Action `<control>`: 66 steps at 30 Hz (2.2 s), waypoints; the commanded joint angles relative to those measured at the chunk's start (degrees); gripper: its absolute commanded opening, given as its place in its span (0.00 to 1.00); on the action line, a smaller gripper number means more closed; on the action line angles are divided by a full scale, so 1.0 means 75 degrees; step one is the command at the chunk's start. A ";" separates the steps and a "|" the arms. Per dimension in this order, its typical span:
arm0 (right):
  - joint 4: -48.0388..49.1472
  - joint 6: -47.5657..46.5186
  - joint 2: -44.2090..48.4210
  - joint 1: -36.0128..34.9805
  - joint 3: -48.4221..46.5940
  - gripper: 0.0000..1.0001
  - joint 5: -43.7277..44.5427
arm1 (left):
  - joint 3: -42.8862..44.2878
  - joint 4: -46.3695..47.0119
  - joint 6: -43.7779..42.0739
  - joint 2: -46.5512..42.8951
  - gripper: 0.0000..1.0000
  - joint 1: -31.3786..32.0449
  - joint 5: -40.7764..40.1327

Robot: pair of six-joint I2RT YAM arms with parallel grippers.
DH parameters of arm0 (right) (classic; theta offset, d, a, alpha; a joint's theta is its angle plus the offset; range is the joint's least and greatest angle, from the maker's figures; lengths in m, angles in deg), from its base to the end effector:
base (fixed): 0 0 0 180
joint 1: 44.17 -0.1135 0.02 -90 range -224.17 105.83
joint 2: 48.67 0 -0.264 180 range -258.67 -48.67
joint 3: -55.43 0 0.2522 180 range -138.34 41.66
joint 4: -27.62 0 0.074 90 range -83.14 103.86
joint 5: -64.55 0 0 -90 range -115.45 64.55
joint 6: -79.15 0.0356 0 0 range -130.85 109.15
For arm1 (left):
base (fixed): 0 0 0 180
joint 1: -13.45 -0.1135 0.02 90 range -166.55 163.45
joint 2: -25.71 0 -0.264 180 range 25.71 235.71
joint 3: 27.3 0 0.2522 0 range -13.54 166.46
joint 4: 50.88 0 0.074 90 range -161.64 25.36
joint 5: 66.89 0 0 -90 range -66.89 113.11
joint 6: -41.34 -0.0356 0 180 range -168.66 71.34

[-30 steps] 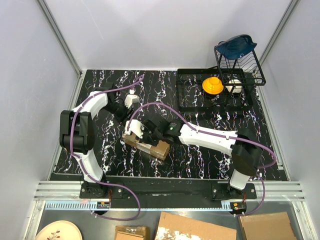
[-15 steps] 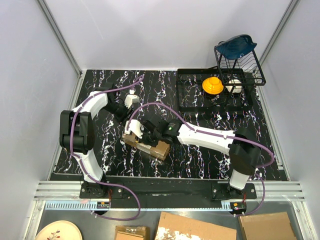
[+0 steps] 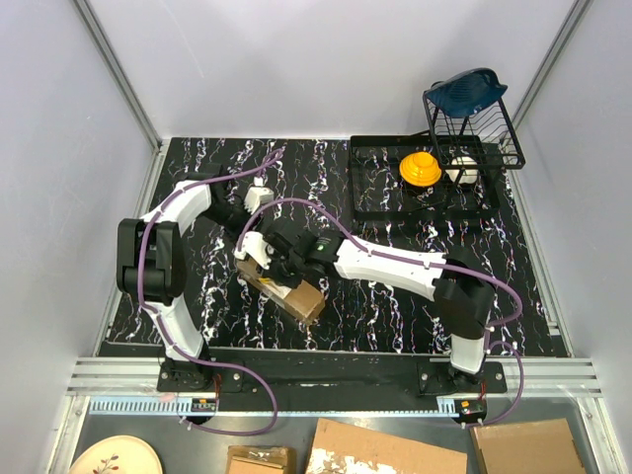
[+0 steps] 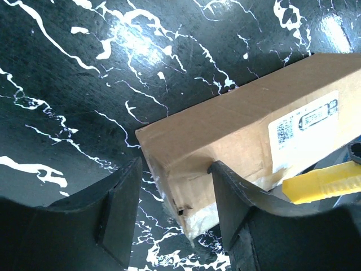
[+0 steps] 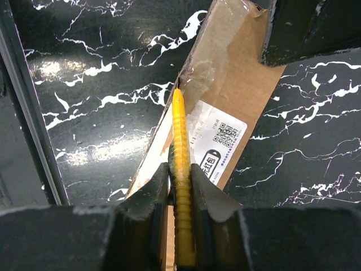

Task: Unpack the express box
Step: Cut the express box at the center of the board.

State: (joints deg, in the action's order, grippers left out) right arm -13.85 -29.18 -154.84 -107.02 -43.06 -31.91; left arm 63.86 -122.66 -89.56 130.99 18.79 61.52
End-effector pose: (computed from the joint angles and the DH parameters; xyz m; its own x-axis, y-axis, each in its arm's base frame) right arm 0.1858 0.3711 0.2506 -0.0390 -0.7609 -0.6477 -0.9797 0.1566 -0.1249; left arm 0.3379 -0.0538 0.2050 -0.6739 0.5783 -0.4598 0.7388 0.5258 -0.4216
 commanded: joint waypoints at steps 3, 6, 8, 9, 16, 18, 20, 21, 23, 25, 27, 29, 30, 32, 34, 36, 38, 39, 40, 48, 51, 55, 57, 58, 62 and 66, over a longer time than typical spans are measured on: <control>-0.1086 0.0498 -0.0610 -0.0104 -0.0585 0.00 0.0814 | -0.0325 -0.0151 -0.0136 -0.0430 0.55 0.0119 0.0035; -0.1671 0.0814 -0.0563 -0.0268 -0.0726 0.00 0.1224 | -0.0360 -0.0151 -0.0031 -0.0664 0.55 0.0131 -0.0199; -0.2127 0.1152 -0.0504 -0.0385 -0.0808 0.00 0.1365 | -0.0395 -0.0163 -0.0019 -0.0805 0.55 0.0119 -0.0340; -0.2246 0.1259 -0.0481 -0.0432 -0.0797 0.00 0.1377 | -0.0395 -0.0163 0.0016 -0.0945 0.55 0.0119 -0.0445; -0.3021 0.1811 -0.0212 -0.0784 -0.0657 0.00 0.1716 | -0.0302 -0.0478 0.0040 -0.1684 0.55 -0.0149 -0.0879; -0.3056 0.1834 -0.0118 -0.0796 -0.0656 0.00 0.1775 | -0.0173 -0.0630 -0.0018 -0.1871 0.56 -0.0232 -0.0856; -0.3079 0.1811 -0.0094 -0.0796 -0.0738 0.00 0.1799 | -0.0126 -0.0853 -0.0065 -0.2047 0.56 -0.0302 -0.0798; -0.3103 0.1811 -0.0059 -0.0796 -0.0773 0.00 0.1822 | -0.0149 -0.0889 -0.0065 -0.2222 0.56 -0.0314 -0.0728; -0.3080 0.1776 -0.0024 -0.0807 -0.0878 0.00 0.1775 | -0.0335 -0.0982 -0.0065 -0.2387 0.57 -0.0302 -0.0518; -0.3068 0.1752 0.0000 -0.0796 -0.0972 0.00 0.1787 | -0.0430 -0.1192 -0.0147 -0.2458 0.57 -0.0291 -0.0038; -0.2951 0.1752 0.0081 -0.0796 -0.0996 0.00 0.1764 | -0.0559 -0.1310 -0.0229 -0.2505 0.57 -0.0279 0.0476; -0.2765 0.1741 0.0175 -0.0796 -0.0961 0.00 0.1740 | -0.0629 -0.1311 -0.0241 -0.2552 0.57 -0.0139 0.0748; -0.2705 0.1729 0.0210 -0.0796 -0.0949 0.00 0.1752 | -0.0629 -0.1323 -0.0160 -0.2564 0.57 -0.0057 0.0946; -0.2542 0.1706 0.0269 -0.0796 -0.0961 0.00 0.1752 | -0.0641 -0.1136 -0.0008 -0.2599 0.57 0.0247 0.1030; -0.2459 0.1717 0.0304 -0.0796 -0.0984 0.00 0.1740 | -0.0897 -0.0773 0.0262 -0.2599 0.57 0.0599 0.0855; -0.2272 0.1775 0.0386 -0.0796 -0.0972 0.00 0.1717 | -0.1109 -0.0388 0.0507 -0.2529 0.57 0.0798 0.0773; -0.1992 0.1857 0.0538 -0.0796 -0.0868 0.00 0.1670 | -0.1379 -0.0164 0.0672 -0.2401 0.57 0.0881 0.0761; -0.1862 0.1881 0.0597 -0.0796 -0.0809 0.00 0.1635 | -0.1449 0.0081 0.0812 -0.2365 0.57 0.0904 0.0726; -0.1733 0.1916 0.0667 -0.0796 -0.0681 0.00 0.1553 | -0.1531 0.0176 0.0848 -0.2330 0.57 0.0916 0.0703; -0.1579 0.2010 0.0691 -0.0807 -0.0399 0.00 0.1201 | -0.1567 0.0271 0.0884 -0.2399 0.57 0.0928 0.0293; -0.1568 0.1952 0.0715 -0.0796 -0.0363 0.00 0.1154 | -0.1532 0.0236 0.0919 -0.2622 0.57 0.0905 0.0140; -0.1545 0.1963 0.0691 -0.0807 -0.0328 0.00 0.0990 | -0.1019 0.0131 0.1024 -0.2728 0.57 0.0648 -0.0071; -0.1521 0.1998 0.0714 -0.0796 -0.0235 0.00 0.0967 | -0.0632 -0.0091 0.1013 -0.2740 0.57 0.0437 0.0080; -0.1463 0.1998 0.0749 -0.0796 -0.0188 0.00 0.0990 | -0.0548 -0.0185 0.0966 -0.2786 0.57 0.0424 0.0116; -0.1369 0.1963 0.0773 -0.0761 -0.0058 0.00 0.1084 | -0.0664 -0.0583 0.0557 -0.3196 0.58 0.0482 0.0701; -0.1275 0.1940 0.0750 -0.0691 -0.0128 0.00 0.1177 | -0.1062 -0.0912 0.0205 -0.3372 0.59 0.0541 0.0866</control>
State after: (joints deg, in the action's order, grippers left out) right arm -26.24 -14.86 -151.24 -112.73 -43.37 -23.43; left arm 57.42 -125.81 -84.36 108.34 22.33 63.77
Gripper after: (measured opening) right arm 0.233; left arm 0.584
